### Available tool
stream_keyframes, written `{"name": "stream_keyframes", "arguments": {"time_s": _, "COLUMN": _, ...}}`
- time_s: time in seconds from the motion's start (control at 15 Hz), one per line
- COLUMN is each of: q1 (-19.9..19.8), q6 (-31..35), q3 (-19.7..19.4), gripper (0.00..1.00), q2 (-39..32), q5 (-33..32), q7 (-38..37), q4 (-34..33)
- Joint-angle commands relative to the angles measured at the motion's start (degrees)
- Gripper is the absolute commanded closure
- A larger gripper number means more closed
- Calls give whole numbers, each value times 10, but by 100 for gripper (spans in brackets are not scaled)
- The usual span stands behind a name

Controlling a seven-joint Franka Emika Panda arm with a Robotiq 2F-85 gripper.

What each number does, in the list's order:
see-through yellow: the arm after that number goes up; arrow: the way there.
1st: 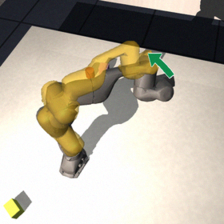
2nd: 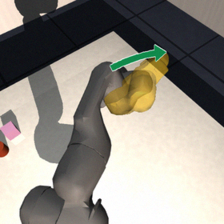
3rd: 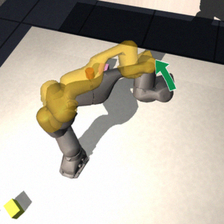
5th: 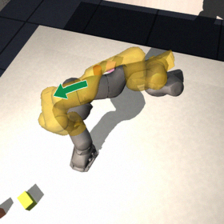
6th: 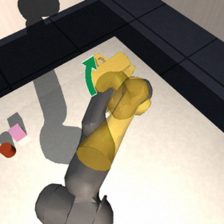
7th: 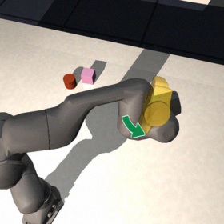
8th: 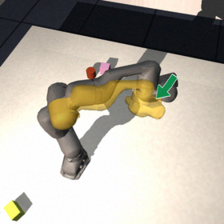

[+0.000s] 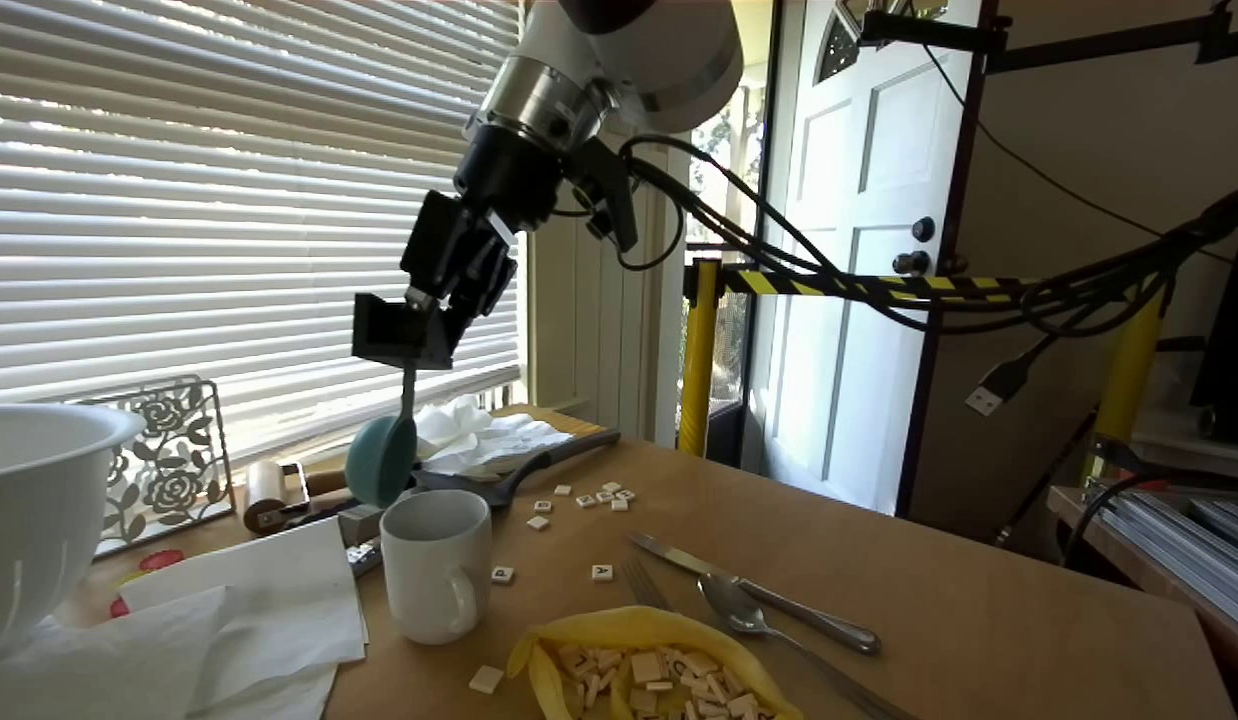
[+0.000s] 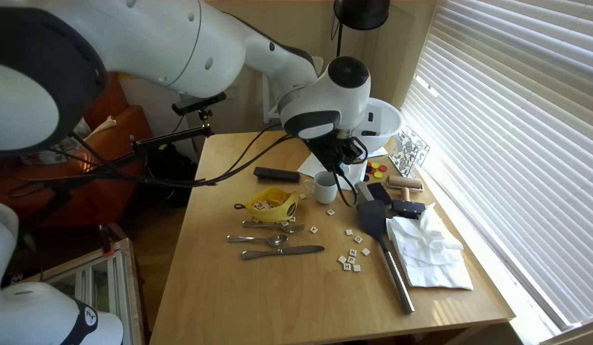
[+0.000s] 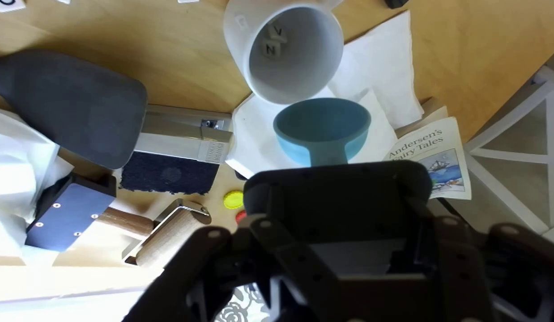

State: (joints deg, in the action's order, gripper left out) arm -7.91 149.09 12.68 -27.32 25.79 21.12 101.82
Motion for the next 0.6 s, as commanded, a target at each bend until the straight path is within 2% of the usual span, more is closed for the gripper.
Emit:
{"name": "stream_keyframes", "arguments": {"time_s": 0.0, "q1": -16, "q6": 19, "q3": 29, "gripper": 65, "q2": 58, "q5": 39, "q7": 31, "q4": 57}}
{"name": "stream_keyframes", "arguments": {"time_s": 0.07, "q1": -7, "q6": 20, "q3": 33, "gripper": 65, "q2": 93, "q5": 38, "q7": 25, "q4": 80}}
{"name": "stream_keyframes", "arguments": {"time_s": 0.2, "q1": 24, "q6": 16, "q3": 19, "gripper": 65, "q2": 133, "q5": 9, "q7": -30, "q4": 100}}
{"name": "stream_keyframes", "arguments": {"time_s": 0.27, "q1": 61, "q6": 3, "q3": -17, "gripper": 65, "q2": 160, "q5": -49, "q7": -110, "q4": 114}}
{"name": "stream_keyframes", "arguments": {"time_s": 0.33, "q1": 118, "q6": -3, "q3": -83, "gripper": 65, "q2": 195, "q5": -65, "q7": -143, "q4": 140}}
{"name": "stream_keyframes", "arguments": {"time_s": 0.4, "q1": 153, "q6": -11, "q3": -116, "gripper": 65, "q2": 221, "q5": -100, "q7": -192, "q4": 152}}
{"name": "stream_keyframes", "arguments": {"time_s": 0.53, "q1": 212, "q6": -69, "q3": -183, "gripper": 65, "q2": 260, "q5": -179, "q7": -278, "q4": 153}}
